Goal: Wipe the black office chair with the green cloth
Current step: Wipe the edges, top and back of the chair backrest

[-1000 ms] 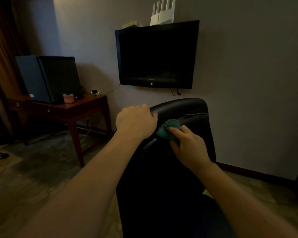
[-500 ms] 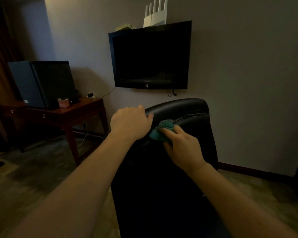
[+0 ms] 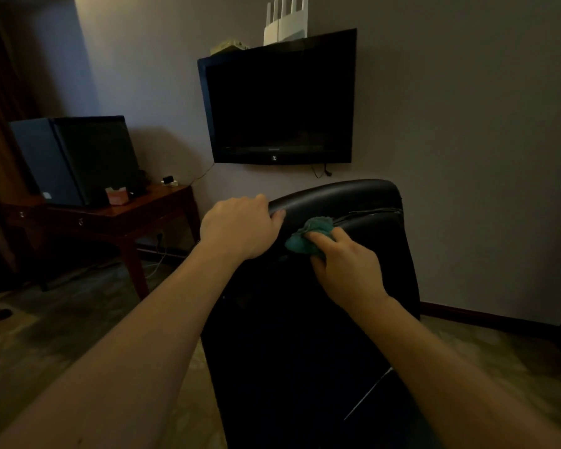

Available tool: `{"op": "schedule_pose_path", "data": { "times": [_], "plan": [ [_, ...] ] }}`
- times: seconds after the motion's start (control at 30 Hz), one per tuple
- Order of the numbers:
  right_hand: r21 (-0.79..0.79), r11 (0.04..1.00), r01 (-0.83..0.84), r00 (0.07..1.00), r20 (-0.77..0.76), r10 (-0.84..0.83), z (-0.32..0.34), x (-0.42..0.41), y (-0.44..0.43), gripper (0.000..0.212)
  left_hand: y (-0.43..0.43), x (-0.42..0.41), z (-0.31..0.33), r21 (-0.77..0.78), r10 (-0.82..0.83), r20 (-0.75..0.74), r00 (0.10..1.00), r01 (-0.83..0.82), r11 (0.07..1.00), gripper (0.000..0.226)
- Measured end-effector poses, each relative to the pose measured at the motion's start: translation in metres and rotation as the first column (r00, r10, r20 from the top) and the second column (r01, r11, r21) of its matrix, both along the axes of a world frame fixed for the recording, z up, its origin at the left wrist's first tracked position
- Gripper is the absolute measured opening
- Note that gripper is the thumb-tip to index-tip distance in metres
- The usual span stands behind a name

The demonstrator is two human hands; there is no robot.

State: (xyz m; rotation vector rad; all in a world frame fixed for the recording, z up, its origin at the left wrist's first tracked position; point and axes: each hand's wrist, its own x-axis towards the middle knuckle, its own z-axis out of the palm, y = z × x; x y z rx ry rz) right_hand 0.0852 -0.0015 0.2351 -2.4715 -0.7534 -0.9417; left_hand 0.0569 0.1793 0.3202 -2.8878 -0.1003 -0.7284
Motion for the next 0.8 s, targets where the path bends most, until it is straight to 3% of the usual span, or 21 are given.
{"op": "schedule_pose_path", "data": {
  "times": [0.2, 0.43, 0.7, 0.8],
  "plan": [
    [0.014, 0.988, 0.153, 0.98, -0.135, -0.149, 0.002, 0.019, -0.023, 0.043, -0.001, 0.011, 0.002, 0.022, -0.057, -0.012, 0.998, 0.057, 0.998, 0.049],
    [-0.106, 0.994, -0.012, 1.0, 0.011, 0.013, 0.003, 0.0, -0.005, 0.044, -0.005, 0.027, 0.002, 0.017, -0.061, 0.002, 0.998, 0.061, 0.998, 0.046],
    [0.003, 0.993, 0.119, 0.989, -0.094, -0.118, 0.013, 0.024, -0.021, 0.038, -0.002, 0.029, 0.001, 0.023, -0.099, -0.01, 0.995, 0.099, 0.995, 0.049],
    [-0.027, 0.999, 0.045, 0.999, -0.024, -0.045, 0.013, 0.01, -0.01, 0.039, -0.004, 0.028, 0.001, 0.042, -0.072, 0.014, 0.997, 0.071, 0.997, 0.048]
  ]
}}
